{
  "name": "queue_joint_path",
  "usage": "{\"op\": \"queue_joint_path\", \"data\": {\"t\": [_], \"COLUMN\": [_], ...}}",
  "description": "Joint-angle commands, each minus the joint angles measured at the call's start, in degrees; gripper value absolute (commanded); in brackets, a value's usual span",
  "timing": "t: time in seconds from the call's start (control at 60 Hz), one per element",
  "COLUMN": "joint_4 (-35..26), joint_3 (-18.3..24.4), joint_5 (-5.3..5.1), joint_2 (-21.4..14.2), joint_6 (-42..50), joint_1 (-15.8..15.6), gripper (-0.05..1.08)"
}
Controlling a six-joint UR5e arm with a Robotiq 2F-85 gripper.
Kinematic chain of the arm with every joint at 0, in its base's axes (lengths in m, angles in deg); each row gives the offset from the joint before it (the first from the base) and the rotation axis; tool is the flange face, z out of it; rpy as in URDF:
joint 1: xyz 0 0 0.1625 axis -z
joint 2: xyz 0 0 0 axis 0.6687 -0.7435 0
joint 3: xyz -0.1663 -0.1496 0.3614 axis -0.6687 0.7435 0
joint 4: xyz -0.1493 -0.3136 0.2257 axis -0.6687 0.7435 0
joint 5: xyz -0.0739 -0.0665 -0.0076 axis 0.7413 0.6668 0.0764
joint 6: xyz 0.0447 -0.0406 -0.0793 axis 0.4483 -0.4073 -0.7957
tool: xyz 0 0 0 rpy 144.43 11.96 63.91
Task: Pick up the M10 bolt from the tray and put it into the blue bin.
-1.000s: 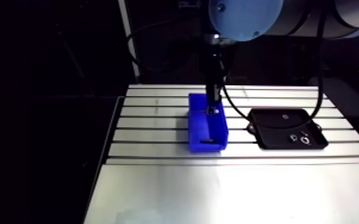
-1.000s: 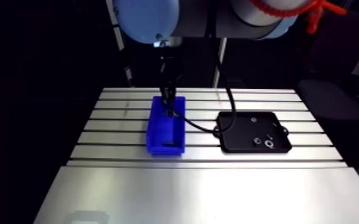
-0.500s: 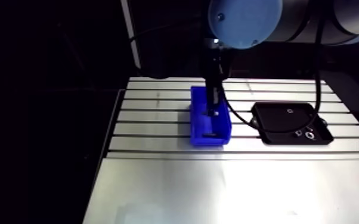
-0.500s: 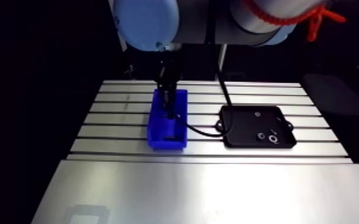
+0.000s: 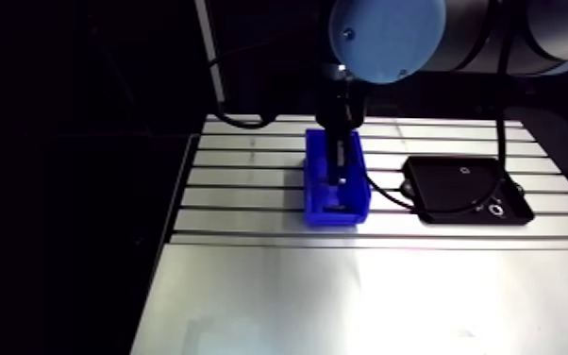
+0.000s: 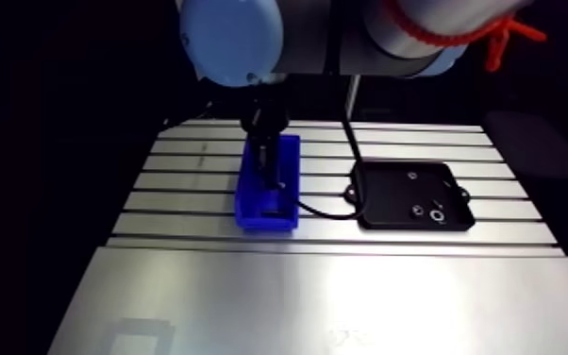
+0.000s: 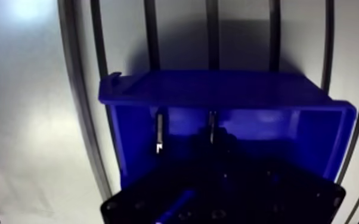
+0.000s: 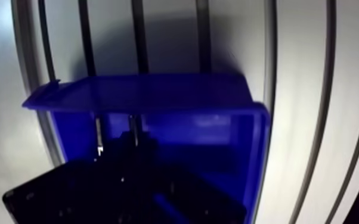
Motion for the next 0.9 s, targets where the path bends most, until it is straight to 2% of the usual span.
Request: {"op": "queue_joint_path", "data": {"t": [0.017,0.083,0.117,0.133,0.15,0.167,0.183,0.2,0.217,0.233,0.25,0.267,0.283,0.3,0.35,0.583,0.75,0.783,0.9], "joint_4": [1.0,1.0,1.0,1.0,1.0,1.1,1.1,1.5,1.5,1.8,1.8,2.2,2.2,2.5,2.5,0.3,-8.0,-11.6,-17.4], "joint_3": [-0.2,-0.3,-0.3,-0.3,-0.3,-0.3,-0.3,-0.3,-0.3,-0.3,-0.3,-0.3,-0.3,-0.3,-0.1,0.5,3.3,4.9,7.8], "joint_5": [0.00,0.00,0.00,0.00,0.00,-0.15,-0.15,-0.39,-0.39,-0.51,-0.51,-0.37,-0.37,-0.35,-0.53,-0.61,-0.87,-0.95,-0.70], "joint_2": [0.6,0.7,0.7,0.7,0.7,0.6,0.6,0.3,0.3,0.2,0.2,0.1,0.1,0.1,-0.5,-4.3,-8.7,-10.7,-13.6], "joint_6": [0.0,0.1,0.1,0.3,0.3,0.8,0.8,1.9,1.9,3.2,3.2,4.6,4.6,5.7,6.0,5.9,4.8,4.8,5.8], "joint_1": [-0.1,-0.1,-0.1,0.0,0.0,0.0,0.0,0.0,0.0,0.0,0.0,0.0,0.0,0.1,0.1,0.1,0.4,0.6,1.0], "gripper": [0.97,0.89,0.89,0.81,0.81,0.67,0.67,0.52,0.52,0.38,0.38,0.21,0.21,0.04,0.01,0.00,0.00,0.00,0.01]}}
